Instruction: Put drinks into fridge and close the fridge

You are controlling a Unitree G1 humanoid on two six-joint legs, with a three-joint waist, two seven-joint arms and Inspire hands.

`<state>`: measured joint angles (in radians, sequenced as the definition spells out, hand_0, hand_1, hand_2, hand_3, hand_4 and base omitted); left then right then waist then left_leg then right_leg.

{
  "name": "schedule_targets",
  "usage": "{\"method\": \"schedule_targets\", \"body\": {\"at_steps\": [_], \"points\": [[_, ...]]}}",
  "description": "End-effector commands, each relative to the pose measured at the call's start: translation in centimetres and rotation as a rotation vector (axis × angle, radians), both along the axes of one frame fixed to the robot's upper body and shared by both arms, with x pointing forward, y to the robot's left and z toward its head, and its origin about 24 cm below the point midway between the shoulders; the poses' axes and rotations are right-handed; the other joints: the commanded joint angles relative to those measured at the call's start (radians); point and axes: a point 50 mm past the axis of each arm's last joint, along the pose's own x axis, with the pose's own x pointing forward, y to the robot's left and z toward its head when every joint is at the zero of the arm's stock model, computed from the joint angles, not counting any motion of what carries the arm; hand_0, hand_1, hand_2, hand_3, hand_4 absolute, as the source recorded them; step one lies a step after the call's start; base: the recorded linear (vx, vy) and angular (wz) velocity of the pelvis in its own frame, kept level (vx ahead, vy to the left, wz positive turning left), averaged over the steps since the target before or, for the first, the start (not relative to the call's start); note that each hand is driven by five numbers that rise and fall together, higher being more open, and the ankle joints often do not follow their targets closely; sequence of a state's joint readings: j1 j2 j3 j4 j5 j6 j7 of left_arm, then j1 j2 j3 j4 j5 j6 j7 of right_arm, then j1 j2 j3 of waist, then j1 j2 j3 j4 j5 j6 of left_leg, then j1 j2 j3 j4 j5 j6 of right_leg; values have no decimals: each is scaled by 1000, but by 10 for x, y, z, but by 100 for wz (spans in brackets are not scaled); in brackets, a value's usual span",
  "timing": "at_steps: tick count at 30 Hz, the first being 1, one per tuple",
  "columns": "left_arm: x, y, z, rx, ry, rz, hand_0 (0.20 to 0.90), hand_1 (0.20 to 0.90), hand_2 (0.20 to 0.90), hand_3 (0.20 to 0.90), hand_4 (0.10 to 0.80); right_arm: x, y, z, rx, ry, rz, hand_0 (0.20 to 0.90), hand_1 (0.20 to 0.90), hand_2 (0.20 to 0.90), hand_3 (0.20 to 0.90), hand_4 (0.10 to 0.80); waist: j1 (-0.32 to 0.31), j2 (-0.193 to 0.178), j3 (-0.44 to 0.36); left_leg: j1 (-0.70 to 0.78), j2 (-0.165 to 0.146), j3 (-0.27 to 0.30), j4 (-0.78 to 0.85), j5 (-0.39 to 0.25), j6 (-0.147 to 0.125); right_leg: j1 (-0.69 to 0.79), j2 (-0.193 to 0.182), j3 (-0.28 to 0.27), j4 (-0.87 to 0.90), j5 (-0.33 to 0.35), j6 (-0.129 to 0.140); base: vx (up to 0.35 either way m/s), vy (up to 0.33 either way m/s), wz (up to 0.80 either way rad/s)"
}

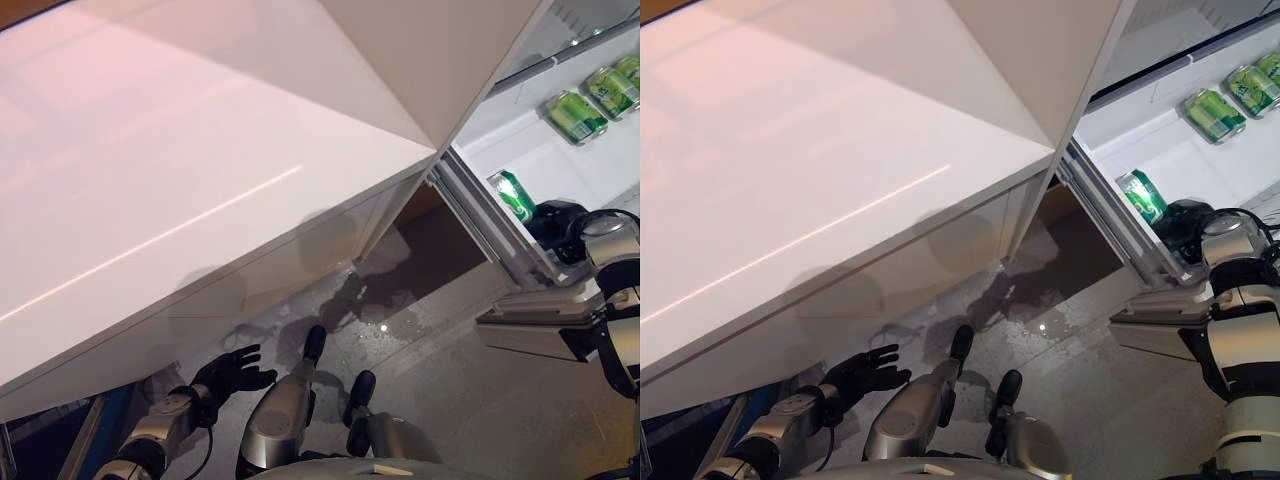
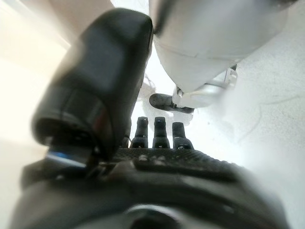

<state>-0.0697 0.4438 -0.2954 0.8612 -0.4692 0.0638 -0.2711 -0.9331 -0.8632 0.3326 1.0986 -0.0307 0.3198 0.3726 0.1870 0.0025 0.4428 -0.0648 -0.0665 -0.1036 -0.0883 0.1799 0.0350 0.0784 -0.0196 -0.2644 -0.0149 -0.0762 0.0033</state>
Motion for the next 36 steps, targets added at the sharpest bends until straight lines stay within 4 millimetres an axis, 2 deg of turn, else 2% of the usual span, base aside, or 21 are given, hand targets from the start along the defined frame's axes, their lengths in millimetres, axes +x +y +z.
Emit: {"method": "schedule_targets", "body": {"at_steps": [1,7,12,17,20,25,27,28,29,31,34,35,36], "points": [[-14,-5,-9,-10,46,-31,900,900,900,900,800,10,5,40,-106,-78,82,900,900,900,900,800,-12,7,-27,-19,-1,87,141,-186,8,-144,-28,23,122,44,16,-44,39,-9],[-14,-6,-9,-6,41,-30,900,900,900,900,800,25,40,57,82,-306,210,900,900,900,900,800,-32,0,-37,-5,3,102,133,-188,6,-143,-27,34,120,48,20,-28,41,-2],[-19,-6,-11,0,52,-30,900,900,900,900,800,21,66,67,330,-503,300,900,900,900,900,800,-62,-19,-62,17,5,119,122,-195,6,-131,-26,46,113,52,27,-8,25,-7],[-31,-1,-18,33,94,-22,900,900,900,900,800,10,73,74,556,-669,339,900,900,900,900,800,-93,-43,-101,45,7,140,118,-212,11,-114,-22,66,101,54,36,4,1,-10],[-40,1,-23,50,120,-15,900,900,900,900,800,3,77,84,671,-786,357,900,900,900,900,800,-116,-55,-128,65,8,155,115,-223,13,-102,-19,85,92,55,40,-3,13,-22],[-54,2,-31,67,166,-3,900,900,900,900,800,-11,63,110,706,-1031,286,900,900,900,900,800,-148,-61,-179,98,11,181,102,-236,14,-83,-15,115,78,56,47,1,24,-26],[-60,1,-34,68,185,1,900,900,900,900,800,-20,52,118,723,-1164,207,900,900,900,900,800,-159,-59,-200,111,12,190,94,-239,14,-77,-13,125,74,56,50,23,22,-21],[-65,0,-36,68,198,0,900,900,900,900,800,-29,40,126,724,-1313,106,900,900,900,900,800,-167,-57,-213,121,12,195,88,-242,13,-71,-11,132,71,54,52,33,20,-21],[-67,-1,-38,68,205,-1,900,900,900,900,800,-33,35,126,716,-1361,65,900,900,900,900,800,-170,-55,-220,123,12,198,86,-244,13,-71,-11,136,70,54,53,45,24,-23],[-70,-8,-41,66,228,-12,900,900,900,900,800,-48,21,122,663,-1529,-98,900,900,900,900,800,-182,-43,-240,135,11,204,81,-248,13,-65,-11,147,66,52,57,56,25,-21],[-72,-15,-44,58,243,-19,900,900,900,900,800,-53,18,105,653,-1564,-190,900,900,900,900,800,-187,-33,-251,143,9,208,83,-253,16,-61,-13,156,68,49,57,61,16,-16],[-74,-19,-45,47,249,-18,900,900,900,900,800,-54,18,91,681,-1559,-227,900,900,900,900,800,-188,-27,-255,146,7,208,90,-258,19,-56,-16,160,70,46,56,75,6,-20],[-74,-19,-45,46,250,-18,900,900,900,900,800,-55,19,89,682,-1557,-231,900,900,900,900,800,-188,-26,-256,147,6,208,92,-259,20,-56,-16,160,71,45,56,84,-8,-11]]}}
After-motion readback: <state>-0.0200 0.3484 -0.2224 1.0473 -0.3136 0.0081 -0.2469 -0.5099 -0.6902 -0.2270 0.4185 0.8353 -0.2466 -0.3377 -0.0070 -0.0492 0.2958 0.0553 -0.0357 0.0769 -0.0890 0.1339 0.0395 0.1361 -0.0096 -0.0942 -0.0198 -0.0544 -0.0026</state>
